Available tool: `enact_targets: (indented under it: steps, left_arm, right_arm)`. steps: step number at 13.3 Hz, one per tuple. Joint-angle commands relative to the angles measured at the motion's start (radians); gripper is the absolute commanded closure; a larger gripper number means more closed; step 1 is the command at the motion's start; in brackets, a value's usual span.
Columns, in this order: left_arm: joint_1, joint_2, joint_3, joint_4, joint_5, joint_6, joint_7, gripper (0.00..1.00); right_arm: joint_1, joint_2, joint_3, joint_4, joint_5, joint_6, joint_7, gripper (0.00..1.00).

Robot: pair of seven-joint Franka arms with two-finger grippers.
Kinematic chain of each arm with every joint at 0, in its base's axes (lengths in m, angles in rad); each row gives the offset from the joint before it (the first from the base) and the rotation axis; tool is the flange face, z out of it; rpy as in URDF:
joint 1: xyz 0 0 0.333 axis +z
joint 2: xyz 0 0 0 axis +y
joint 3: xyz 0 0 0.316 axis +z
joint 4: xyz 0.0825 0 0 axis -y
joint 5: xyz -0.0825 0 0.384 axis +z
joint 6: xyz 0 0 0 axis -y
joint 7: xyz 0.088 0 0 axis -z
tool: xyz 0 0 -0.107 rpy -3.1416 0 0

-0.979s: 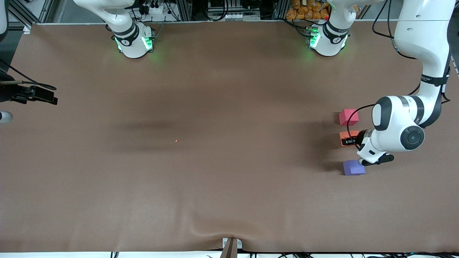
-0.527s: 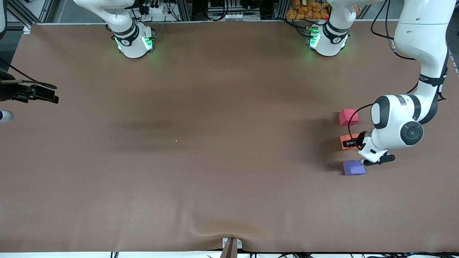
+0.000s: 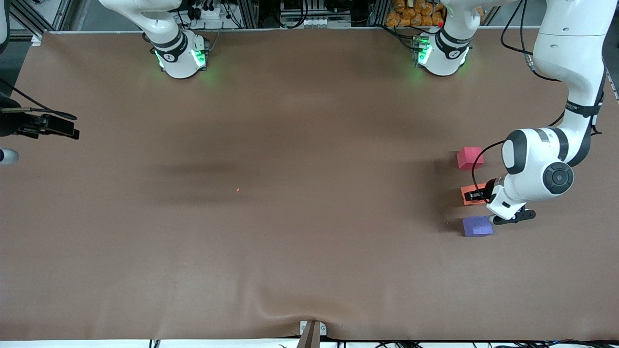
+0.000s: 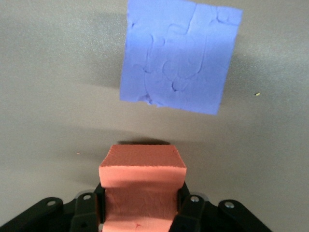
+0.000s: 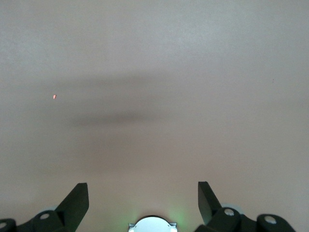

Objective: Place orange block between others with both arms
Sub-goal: 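Lower the orange cube onto the table and open the left gripper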

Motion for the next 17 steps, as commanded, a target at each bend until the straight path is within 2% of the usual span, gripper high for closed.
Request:
enact_targets:
  steps: [1, 5, 6, 7, 8, 12, 17]
  left_arm:
    - [0.011, 0.007, -0.008, -0.012, 0.017, 0.022, 0.033, 1.00]
    - [0.013, 0.015, -0.008, -0.014, 0.017, 0.020, 0.049, 1.00]
    - [0.013, 0.012, -0.008, -0.021, 0.017, 0.012, 0.049, 0.91]
    - [0.013, 0.006, -0.009, -0.033, 0.015, 0.011, 0.047, 0.37]
    - [0.011, 0.001, -0.008, -0.044, 0.017, 0.011, 0.047, 0.00]
    - [0.003, -0.066, -0.011, -0.031, 0.017, -0.052, 0.040, 0.00]
    - [0.000, -0.215, -0.046, -0.029, 0.015, -0.081, 0.027, 0.00]
  right_arm:
    - [-0.009, -0.006, 0.008, 0.009, 0.010, -0.014, 0.000, 0.00]
    - [-0.011, -0.007, 0.006, 0.011, 0.010, -0.015, -0.003, 0.00]
    - [-0.011, -0.007, 0.006, 0.011, 0.010, -0.015, -0.003, 0.00]
    - [-0.009, -0.007, 0.006, 0.011, 0.008, -0.014, -0.003, 0.00]
    - [-0.011, -0.007, 0.006, 0.011, 0.008, -0.015, -0.003, 0.00]
    - [-0.009, -0.007, 0.006, 0.011, 0.010, -0.015, -0.003, 0.00]
    - [-0.011, -0.007, 0.006, 0.011, 0.008, -0.015, -0.003, 0.00]
